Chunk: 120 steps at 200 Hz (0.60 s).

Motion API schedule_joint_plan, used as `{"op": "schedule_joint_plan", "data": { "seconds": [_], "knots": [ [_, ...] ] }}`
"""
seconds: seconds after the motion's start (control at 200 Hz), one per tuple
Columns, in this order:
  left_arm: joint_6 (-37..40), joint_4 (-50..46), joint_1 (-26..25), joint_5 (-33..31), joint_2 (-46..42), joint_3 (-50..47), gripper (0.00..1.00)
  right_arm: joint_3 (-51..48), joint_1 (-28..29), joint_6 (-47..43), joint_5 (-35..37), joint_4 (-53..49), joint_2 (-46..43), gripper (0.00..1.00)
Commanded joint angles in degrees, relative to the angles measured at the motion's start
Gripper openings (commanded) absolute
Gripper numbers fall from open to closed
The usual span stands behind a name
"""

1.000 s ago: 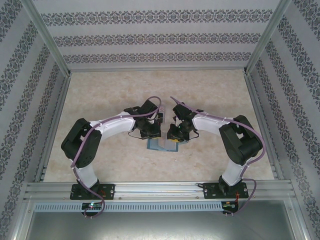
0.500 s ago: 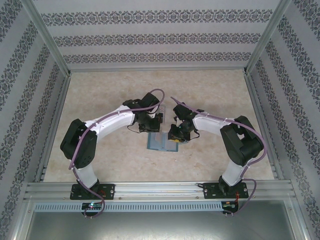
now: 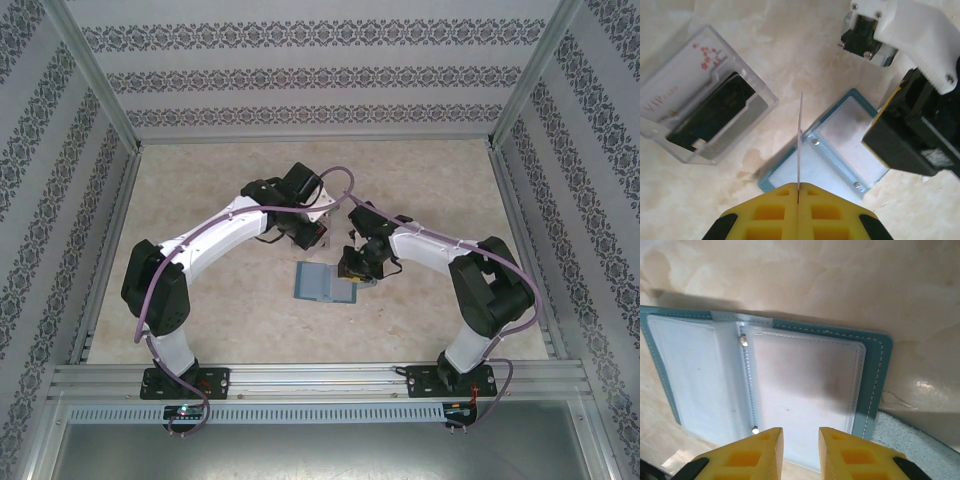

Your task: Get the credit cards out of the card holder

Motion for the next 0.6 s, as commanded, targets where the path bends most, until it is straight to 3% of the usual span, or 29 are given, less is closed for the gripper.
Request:
{"op": "schedule_joint_plan", "data": {
  "seconds": [0.0, 0.135, 0.25, 0.595],
  "knots": [
    [19.58, -2.59, 0.96, -0.35, -0.05, 1.81, 0.00, 1.66, -1.23, -1.82, 1.37, -2.79, -2.30, 0.26],
    [34.59, -4.30, 1.50, 3.27, -0.23, 3.33, 0.00, 2.59, -2.07, -2.87, 1.81, -5.02, -3.44, 0.26],
    [43.42, -6.62, 1.95, 1.68, 1.60, 6.87, 0.00, 2.93, -2.57, -3.49, 2.29, -6.52, -4.51, 0.26],
    [54.85, -18.14, 4.97, -3.99, 15.03, 25.43, 0.00, 1.76, -4.01, -3.04, 3.14, -7.18, -7.10, 0.26]
  ]
}}
